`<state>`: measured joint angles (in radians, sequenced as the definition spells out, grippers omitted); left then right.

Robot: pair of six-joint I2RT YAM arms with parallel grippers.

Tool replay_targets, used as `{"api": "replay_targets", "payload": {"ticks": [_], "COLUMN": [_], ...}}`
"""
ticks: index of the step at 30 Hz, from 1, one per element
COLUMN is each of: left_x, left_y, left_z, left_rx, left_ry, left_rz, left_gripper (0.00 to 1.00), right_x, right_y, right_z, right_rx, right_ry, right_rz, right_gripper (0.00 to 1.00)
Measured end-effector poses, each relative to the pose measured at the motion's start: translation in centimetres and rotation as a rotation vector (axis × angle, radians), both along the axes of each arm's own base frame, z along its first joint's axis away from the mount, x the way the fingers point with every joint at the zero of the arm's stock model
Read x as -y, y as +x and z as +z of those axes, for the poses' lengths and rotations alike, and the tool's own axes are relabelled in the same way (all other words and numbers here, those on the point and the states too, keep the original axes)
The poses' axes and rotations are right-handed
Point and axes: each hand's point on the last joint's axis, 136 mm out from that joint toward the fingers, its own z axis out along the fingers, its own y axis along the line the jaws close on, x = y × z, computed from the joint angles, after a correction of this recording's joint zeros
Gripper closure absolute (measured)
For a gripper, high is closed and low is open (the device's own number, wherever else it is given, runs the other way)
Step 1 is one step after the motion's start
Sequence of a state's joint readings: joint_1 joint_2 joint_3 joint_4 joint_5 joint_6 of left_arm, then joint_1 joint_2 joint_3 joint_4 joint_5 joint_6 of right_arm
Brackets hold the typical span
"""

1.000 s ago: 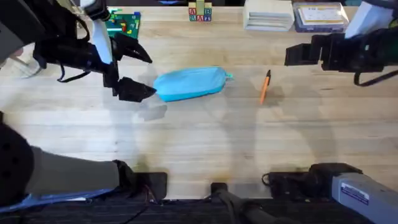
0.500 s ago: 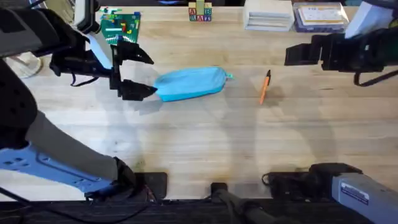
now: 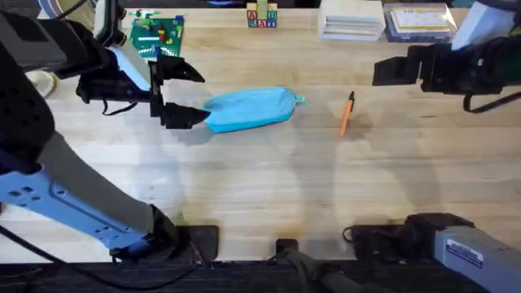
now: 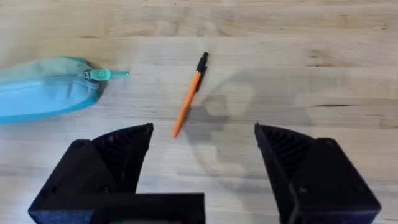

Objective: Unzip the bag, pick up the pens from the table one at a time and place them inside, then zip the bag closed.

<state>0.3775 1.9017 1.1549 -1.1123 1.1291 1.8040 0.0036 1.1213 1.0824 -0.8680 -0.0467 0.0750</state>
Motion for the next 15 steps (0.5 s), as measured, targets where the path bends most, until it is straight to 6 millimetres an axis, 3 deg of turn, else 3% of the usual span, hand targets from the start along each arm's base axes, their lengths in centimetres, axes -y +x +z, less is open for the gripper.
{"api": "replay_targets", "payload": {"ticks": [15], "left_x": [0.2], "left_y": [-0.41], "left_z": [-0.05], "left_rx": [-0.039], "left_ry": [-0.021], "left_rz": [0.002], "left_gripper": [0.008], "right_x": [0.0], "right_y": [0.0], "right_z": [0.0], "right_rx": [0.0], "right_ry": [0.0], "right_rz": [0.0], "right_gripper": [0.004]}}
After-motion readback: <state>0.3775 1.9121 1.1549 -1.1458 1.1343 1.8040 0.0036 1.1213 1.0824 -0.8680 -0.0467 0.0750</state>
